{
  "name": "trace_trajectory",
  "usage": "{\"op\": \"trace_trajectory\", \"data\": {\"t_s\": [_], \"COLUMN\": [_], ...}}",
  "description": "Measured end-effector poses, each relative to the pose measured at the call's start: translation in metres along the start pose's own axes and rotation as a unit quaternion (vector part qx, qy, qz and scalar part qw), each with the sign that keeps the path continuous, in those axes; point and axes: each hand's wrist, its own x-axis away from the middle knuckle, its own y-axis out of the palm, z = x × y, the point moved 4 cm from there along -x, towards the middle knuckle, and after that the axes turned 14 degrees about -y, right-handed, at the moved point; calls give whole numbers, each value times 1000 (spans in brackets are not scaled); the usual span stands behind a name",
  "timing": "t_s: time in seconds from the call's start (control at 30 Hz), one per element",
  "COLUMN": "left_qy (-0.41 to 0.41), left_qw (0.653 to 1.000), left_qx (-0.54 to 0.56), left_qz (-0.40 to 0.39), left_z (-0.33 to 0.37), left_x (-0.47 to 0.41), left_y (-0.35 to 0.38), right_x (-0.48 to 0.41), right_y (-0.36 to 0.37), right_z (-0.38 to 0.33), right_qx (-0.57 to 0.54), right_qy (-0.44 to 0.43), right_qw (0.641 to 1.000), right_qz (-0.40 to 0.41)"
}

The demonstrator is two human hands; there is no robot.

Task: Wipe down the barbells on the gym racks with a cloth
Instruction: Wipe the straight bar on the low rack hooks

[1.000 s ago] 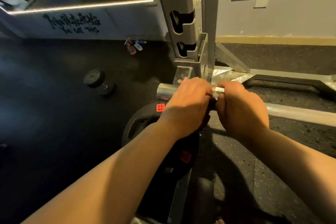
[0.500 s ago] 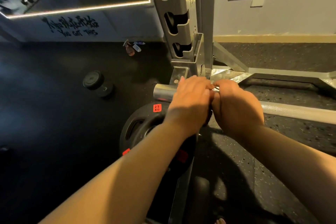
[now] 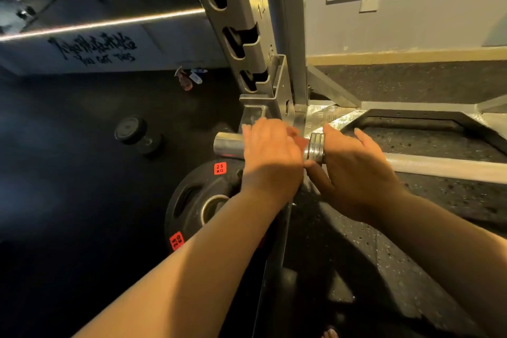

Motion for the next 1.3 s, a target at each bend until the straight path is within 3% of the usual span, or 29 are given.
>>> {"op": "trace_trajectory", "data": {"t_s": [0.1,0.17,0.3,0.4,0.47,0.57,0.67,0.77,0.83,0.97,1.07,1.1,1.2,1.3], "left_qy": [170,229,222,126,64,27,109,221,218,142,-22,-36,67,178], "left_qw": [985,973,974,992,995,999,991,975,976,984,999,999,990,977], "left_qx": [-40,-35,-50,15,-22,7,74,1,3,-91,-27,10,111,106], "left_qz": [-15,-13,-15,-26,-68,-44,-9,13,7,58,32,38,58,58], "left_z": [0,-17,-11,9,18,22,8,-11,-19,-14,7,13,12,-4], "left_x": [21,29,29,-6,-26,-28,-2,24,27,5,-13,-15,1,23], "left_y": [-3,-2,-4,-14,-9,-1,6,11,1,-3,7,10,12,3], "right_x": [2,4,3,1,-2,-4,-1,-3,-9,-18,-15,-14,-14,-11], "right_y": [-8,-16,-20,-18,-19,-15,-10,-9,-9,-7,-1,0,-1,-4], "right_z": [-6,-11,-13,-12,-11,-8,-4,-7,-13,-12,-7,-6,-7,-10], "right_qx": [-12,-12,-22,-24,-27,-33,-27,32,92,115,119,118,100,104], "right_qy": [-30,-49,-60,-69,-63,-55,-26,-44,-51,-40,-38,-31,-12,-33], "right_qw": [997,991,989,991,990,989,994,993,989,983,984,985,987,985], "right_qz": [64,122,130,114,126,132,107,103,108,137,124,123,127,136]}}
